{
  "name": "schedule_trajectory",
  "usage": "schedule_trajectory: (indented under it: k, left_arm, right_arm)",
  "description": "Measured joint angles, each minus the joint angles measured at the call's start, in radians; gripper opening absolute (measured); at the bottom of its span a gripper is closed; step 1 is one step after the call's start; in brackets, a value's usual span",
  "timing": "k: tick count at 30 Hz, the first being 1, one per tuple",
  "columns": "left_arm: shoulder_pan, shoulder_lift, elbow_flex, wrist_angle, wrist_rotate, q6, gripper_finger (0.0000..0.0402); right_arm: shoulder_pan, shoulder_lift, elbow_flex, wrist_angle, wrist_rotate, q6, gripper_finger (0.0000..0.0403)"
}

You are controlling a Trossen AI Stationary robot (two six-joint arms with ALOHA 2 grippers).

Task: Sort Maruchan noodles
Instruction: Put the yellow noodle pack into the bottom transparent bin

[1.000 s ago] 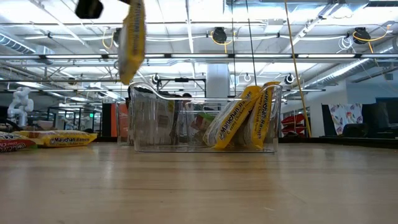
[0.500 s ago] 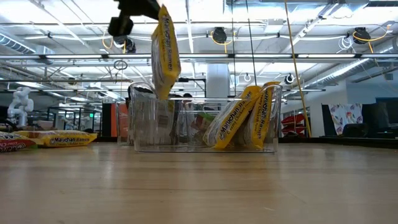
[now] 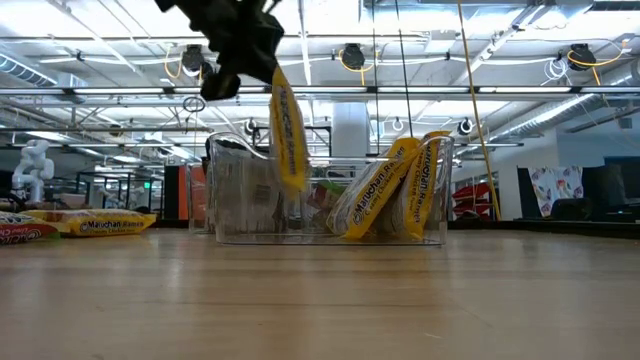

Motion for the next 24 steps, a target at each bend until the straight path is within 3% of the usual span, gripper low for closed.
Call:
schedule_trajectory:
  k: [14, 24]
  left_arm:
    - [0.041, 0.157, 0.000, 0.034, 0.097, 0.066, 0.0000]
    - [0.086, 0.172, 0.000, 0.124, 0.136, 0.067, 0.0000]
  right_arm:
    - [0.000, 0.000, 0.000, -0.007, 0.000, 0.002, 0.0041]
    - [0.000, 0.000, 0.000, -0.007, 0.000, 0.003, 0.0041]
